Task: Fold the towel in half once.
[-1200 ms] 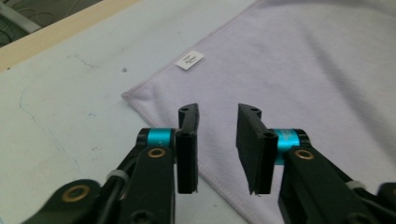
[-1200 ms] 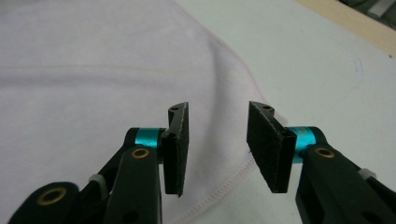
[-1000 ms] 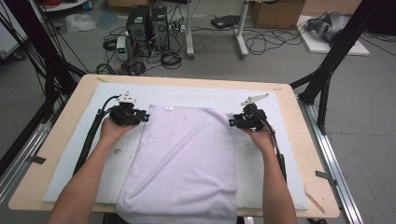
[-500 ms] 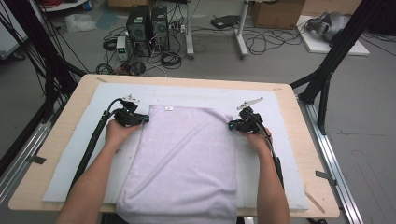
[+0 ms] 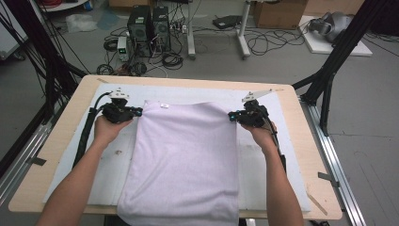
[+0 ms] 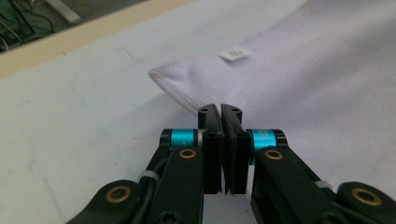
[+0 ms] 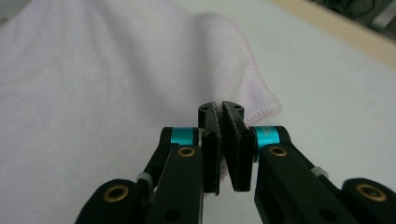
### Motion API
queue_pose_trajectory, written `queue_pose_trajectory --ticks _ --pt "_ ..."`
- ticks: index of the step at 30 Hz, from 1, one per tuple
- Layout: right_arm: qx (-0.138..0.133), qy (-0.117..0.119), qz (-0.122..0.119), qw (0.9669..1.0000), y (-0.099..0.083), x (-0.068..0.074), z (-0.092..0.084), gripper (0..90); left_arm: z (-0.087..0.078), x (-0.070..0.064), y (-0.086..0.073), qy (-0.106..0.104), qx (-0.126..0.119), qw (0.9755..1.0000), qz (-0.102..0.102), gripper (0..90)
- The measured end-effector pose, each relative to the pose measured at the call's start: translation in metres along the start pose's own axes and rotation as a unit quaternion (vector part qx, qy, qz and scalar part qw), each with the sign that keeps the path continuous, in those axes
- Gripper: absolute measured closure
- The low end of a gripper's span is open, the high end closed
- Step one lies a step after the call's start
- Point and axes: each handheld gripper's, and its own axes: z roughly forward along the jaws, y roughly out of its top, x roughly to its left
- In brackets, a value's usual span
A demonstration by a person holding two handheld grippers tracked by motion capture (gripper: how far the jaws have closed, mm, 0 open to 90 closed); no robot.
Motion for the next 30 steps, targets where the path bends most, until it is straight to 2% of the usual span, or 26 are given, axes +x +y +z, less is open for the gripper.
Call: queue_pose_trajectory --ticks 4,6,8,10,13,15,16,19,21,23,24,26,30 --pt "-0.012 0.015 -0.012 0.9997 0.012 0.011 -0.018 85.7 -0.025 0.001 0.004 -0.006 -0.02 0.9998 0.005 86.9" --pt "-0.02 0.03 -0.012 0.9993 0.013 0.019 -0.026 85.7 -0.037 -0.003 0.003 -0.014 -0.035 0.9993 0.008 86.9" --pt "-0.026 0.034 -0.025 0.9988 0.009 0.03 -0.033 85.7 -0.046 -0.01 -0.001 -0.027 -0.048 0.9984 0.01 86.8" --pt "-0.026 0.043 -0.031 0.9983 0.002 0.042 -0.039 85.7 -0.055 -0.018 -0.008 -0.034 -0.048 0.998 0.021 86.8" --pt "-0.016 0.046 -0.049 0.9976 -0.013 0.061 -0.048 85.6 -0.069 -0.035 -0.026 -0.051 -0.051 0.9967 0.038 86.8" --pt "-0.008 0.045 -0.057 0.9973 -0.025 0.074 -0.056 85.6 -0.08 -0.05 -0.044 -0.064 -0.046 0.9957 0.049 86.8" --pt "-0.013 0.051 -0.055 0.9971 -0.033 0.08 -0.06 85.5 -0.085 -0.056 -0.053 -0.069 -0.04 0.9953 0.054 86.7" --pt "-0.013 0.067 -0.06 0.9959 -0.056 0.1 -0.066 85.0 -0.098 -0.073 -0.082 -0.085 -0.03 0.9943 0.056 86.2" --pt "-0.007 0.089 -0.058 0.9943 -0.07 0.112 -0.067 80.6 -0.104 -0.083 -0.097 -0.095 -0.013 0.9937 0.058 81.1" --pt "0.004 0.101 -0.07 0.9924 -0.082 0.122 -0.068 69.9 -0.107 -0.088 -0.105 -0.098 -0.003 0.9932 0.063 65.0" --pt "0.005 0.102 -0.076 0.9918 -0.083 0.123 -0.068 68.5 -0.108 -0.091 -0.107 -0.091 0.002 0.9937 0.067 62.5" --pt "0.011 0.096 -0.081 0.992 -0.087 0.126 -0.07 66.3 -0.107 -0.091 -0.104 -0.088 0.005 0.9936 0.071 58.2" --pt "-0.004 0.086 -0.072 0.9937 -0.081 0.119 -0.066 63.1 -0.094 -0.089 -0.093 -0.085 0.004 0.994 0.069 55.6"
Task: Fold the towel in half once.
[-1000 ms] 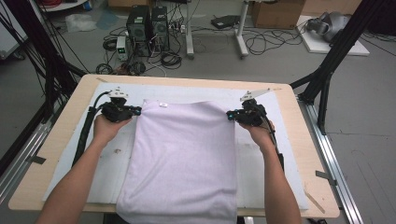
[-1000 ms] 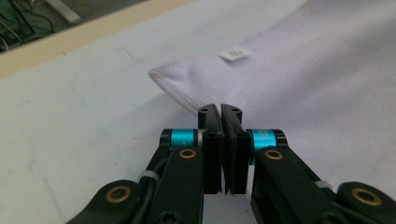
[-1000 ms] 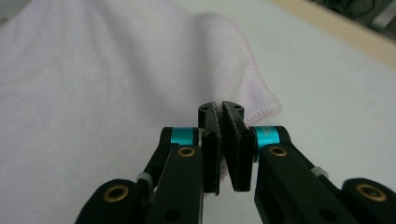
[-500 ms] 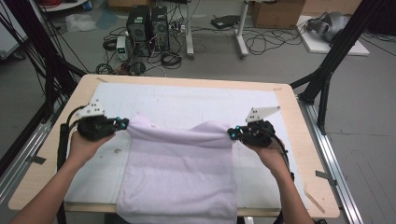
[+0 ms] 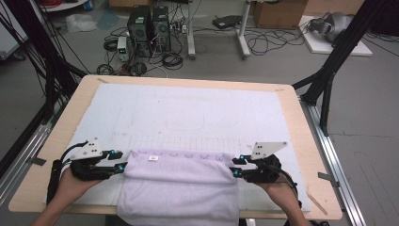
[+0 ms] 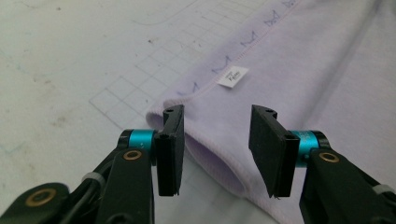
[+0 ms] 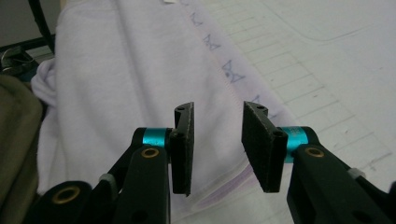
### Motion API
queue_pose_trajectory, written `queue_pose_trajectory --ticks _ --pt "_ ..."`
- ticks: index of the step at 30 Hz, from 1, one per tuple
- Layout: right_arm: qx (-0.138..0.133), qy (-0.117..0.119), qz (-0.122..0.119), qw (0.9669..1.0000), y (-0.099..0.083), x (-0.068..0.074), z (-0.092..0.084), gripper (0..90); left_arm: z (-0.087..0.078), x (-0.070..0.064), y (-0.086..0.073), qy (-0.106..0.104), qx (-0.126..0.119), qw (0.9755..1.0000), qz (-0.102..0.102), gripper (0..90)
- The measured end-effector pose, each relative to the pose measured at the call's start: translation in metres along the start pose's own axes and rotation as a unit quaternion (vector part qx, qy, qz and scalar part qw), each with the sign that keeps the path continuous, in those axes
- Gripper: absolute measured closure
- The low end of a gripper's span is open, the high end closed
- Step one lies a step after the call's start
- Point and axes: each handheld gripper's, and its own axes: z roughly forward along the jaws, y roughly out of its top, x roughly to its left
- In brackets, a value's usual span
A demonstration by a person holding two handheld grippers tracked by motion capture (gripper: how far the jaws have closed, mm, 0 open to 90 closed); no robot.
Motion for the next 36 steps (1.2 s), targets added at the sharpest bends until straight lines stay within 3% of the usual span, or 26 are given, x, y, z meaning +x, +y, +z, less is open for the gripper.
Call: queue_pose_trajectory --ticks 4,7,12,14,16,21,24,28,30,33,36 --pt "0.013 0.003 0.007 0.9999 0.002 -0.008 0.019 61.8 0.019 0.006 0.003 0.001 0.012 0.9999 -0.006 55.6" --pt "0.043 0.008 0.008 0.999 -0.001 -0.014 0.036 60.9 0.033 0.01 0.001 0.002 0.03 0.9995 -0.009 57.5" --pt "0.073 0.016 0.027 0.9968 -0.013 -0.02 0.056 61.0 0.048 0.008 -0.006 -0.011 0.051 0.9986 -0.001 81.5" --pt "0.063 0.018 0.033 0.9973 -0.015 -0.02 0.056 69.4 0.048 0.007 -0.007 -0.01 0.048 0.9988 -0.001 85.1" --pt "0.063 0.031 0.034 0.9969 -0.015 -0.021 0.054 83.8 0.044 0.006 -0.005 -0.01 0.046 0.9989 -0.001 86.1" --pt "0.039 0.023 0.022 0.9987 -0.009 -0.016 0.042 86.3 0.024 0.002 0.004 -0.009 0.017 0.9998 -0.001 86.3" --pt "0.016 0.023 0.011 0.9995 -0.002 -0.009 0.029 86.4 0.008 -0.004 0.008 -0.008 0.0 1.0 0.004 86.1" --pt "-0.009 0.037 -0.009 0.9992 0.004 0.01 0.01 86.2 -0.014 -0.019 0.001 -0.02 -0.019 0.9996 0.006 85.7" --pt "-0.021 0.061 -0.017 0.9977 0.0 0.027 -0.001 84.4 -0.026 -0.032 -0.007 -0.032 -0.018 0.9992 0.014 83.1" --pt "-0.034 0.086 -0.016 0.9956 -0.007 0.044 -0.013 78.3 -0.037 -0.042 -0.015 -0.041 -0.014 0.9988 0.022 74.0" --pt "-0.039 0.075 -0.016 0.9963 -0.008 0.045 -0.02 70.4 -0.038 -0.04 -0.015 -0.034 -0.007 0.999 0.027 69.7"
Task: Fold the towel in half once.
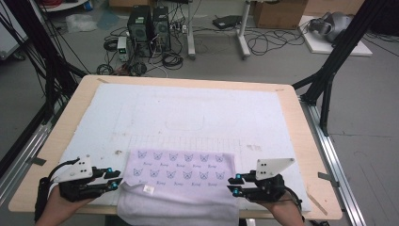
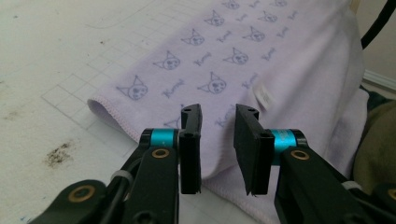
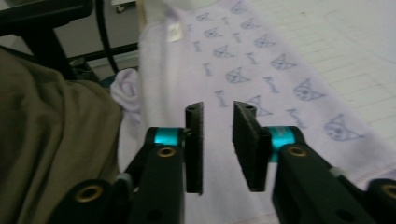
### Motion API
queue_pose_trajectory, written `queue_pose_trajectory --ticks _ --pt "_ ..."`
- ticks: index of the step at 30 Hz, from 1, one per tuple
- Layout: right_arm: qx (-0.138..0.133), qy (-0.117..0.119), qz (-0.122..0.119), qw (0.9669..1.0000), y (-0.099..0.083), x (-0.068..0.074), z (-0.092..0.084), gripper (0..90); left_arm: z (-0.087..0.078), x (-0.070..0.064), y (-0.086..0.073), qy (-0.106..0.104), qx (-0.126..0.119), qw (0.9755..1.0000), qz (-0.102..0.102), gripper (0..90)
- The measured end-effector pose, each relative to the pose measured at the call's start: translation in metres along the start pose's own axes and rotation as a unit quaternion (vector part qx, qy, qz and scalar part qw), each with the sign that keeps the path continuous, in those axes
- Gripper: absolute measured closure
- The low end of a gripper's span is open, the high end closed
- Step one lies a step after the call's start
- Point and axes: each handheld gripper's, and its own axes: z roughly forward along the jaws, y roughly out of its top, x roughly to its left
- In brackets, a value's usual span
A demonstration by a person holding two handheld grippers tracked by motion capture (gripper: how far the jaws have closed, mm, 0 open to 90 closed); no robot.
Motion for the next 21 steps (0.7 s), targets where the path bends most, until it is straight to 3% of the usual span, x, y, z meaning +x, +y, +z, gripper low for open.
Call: queue_pose_trajectory --ticks 9,13,21 --pt "0.036 -0.052 0.024 0.9977 0.004 -0.049 0.023 58.8 0.035 0.031 0.009 0.025 0.016 0.9994 -0.017 60.5" --pt "0.059 -0.083 0.035 0.9941 0.0 -0.071 0.034 53.2 0.054 0.047 0.011 0.041 0.025 0.9985 -0.026 54.5" --pt "0.078 -0.113 0.061 0.9887 -0.01 -0.095 0.044 45.6 0.082 0.076 0.007 0.06 0.047 0.9948 -0.068 43.6"
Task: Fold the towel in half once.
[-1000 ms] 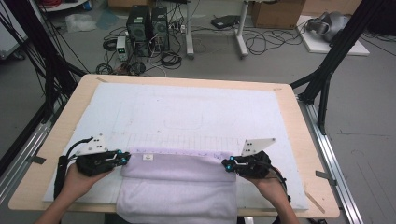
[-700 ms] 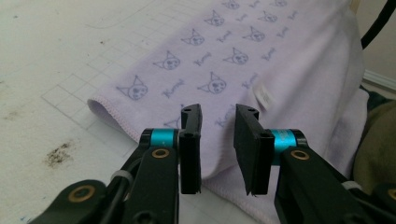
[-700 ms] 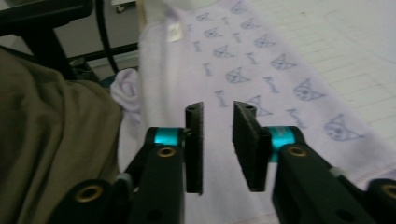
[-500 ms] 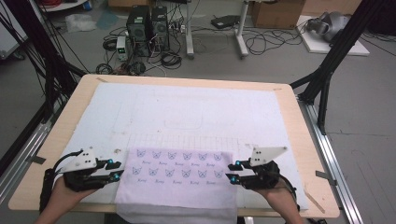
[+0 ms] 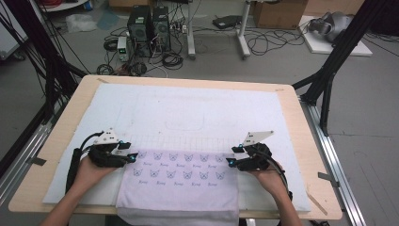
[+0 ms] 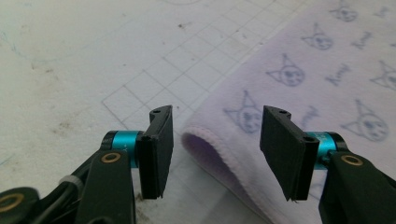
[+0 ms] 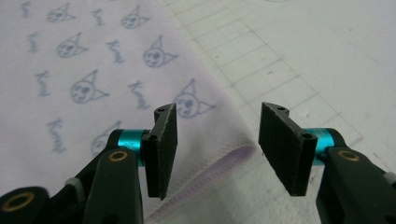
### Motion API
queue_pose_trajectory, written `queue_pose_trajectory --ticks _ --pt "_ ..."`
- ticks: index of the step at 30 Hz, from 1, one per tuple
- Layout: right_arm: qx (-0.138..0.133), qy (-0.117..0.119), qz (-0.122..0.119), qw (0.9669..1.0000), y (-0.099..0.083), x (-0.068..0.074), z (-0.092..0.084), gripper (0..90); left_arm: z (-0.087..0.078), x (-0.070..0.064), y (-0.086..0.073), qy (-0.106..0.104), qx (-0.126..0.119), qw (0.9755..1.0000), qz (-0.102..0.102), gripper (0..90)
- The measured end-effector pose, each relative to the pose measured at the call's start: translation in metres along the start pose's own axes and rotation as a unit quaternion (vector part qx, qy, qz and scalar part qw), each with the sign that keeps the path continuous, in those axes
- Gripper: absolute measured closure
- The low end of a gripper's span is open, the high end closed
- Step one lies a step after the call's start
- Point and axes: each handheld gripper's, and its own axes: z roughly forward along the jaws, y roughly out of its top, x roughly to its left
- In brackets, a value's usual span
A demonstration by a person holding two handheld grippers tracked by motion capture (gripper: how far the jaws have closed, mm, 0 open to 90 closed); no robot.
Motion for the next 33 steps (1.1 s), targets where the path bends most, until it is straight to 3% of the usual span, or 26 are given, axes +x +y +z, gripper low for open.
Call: queue_pose_trajectory --ticks 3,4,6,8,10,14,16,22,29,31,33 --pt "0.007 -0.002 0.015 0.9999 -0.005 -0.007 0.005 43.0 0.007 0.004 -0.002 -0.006 0.024 0.9997 -0.008 45.8" --pt "0.005 0.001 0.02 0.9998 -0.007 -0.009 0.006 43.3 0.006 0.004 -0.003 -0.007 0.021 0.9997 -0.008 47.0" --pt "0.008 0.005 0.024 0.9997 -0.01 -0.01 0.009 44.4 0.006 0.002 -0.002 -0.022 0.022 0.9995 0.001 58.8" --pt "0.02 0.011 0.018 0.9996 -0.011 -0.009 0.013 48.8 0.006 0.0 -0.002 -0.019 0.024 0.9995 0.008 63.3" --pt "0.018 0.01 0.013 0.9997 -0.011 -0.006 0.013 59.1 0.006 -0.001 -0.001 -0.015 0.022 0.9996 0.012 68.2" --pt "0.022 0.035 0.0 0.9991 -0.009 -0.002 0.013 80.3 0.006 -0.004 0.002 -0.011 0.016 0.9996 0.02 82.3" --pt "0.025 0.037 -0.008 0.999 -0.007 -0.002 0.013 83.6 0.007 -0.005 0.003 -0.004 0.016 0.9995 0.025 84.6" --pt "0.02 0.027 0.001 0.9994 -0.002 -0.012 0.011 85.0 0.009 0.004 0.007 0.009 0.002 1.0 0.003 85.6" --pt "-0.004 -0.009 0.006 0.9999 0.025 -0.038 0.0 85.1 0.011 0.023 0.056 0.039 -0.03 0.9988 0.0 85.8" --pt "-0.004 -0.024 0.01 0.9997 0.033 -0.049 -0.003 85.1 0.012 0.033 0.071 0.05 -0.041 0.9979 -0.005 85.9" --pt "-0.02 -0.036 0.024 0.9988 0.043 -0.067 -0.008 85.1 0.015 0.041 0.084 0.056 -0.041 0.9976 -0.004 86.0"
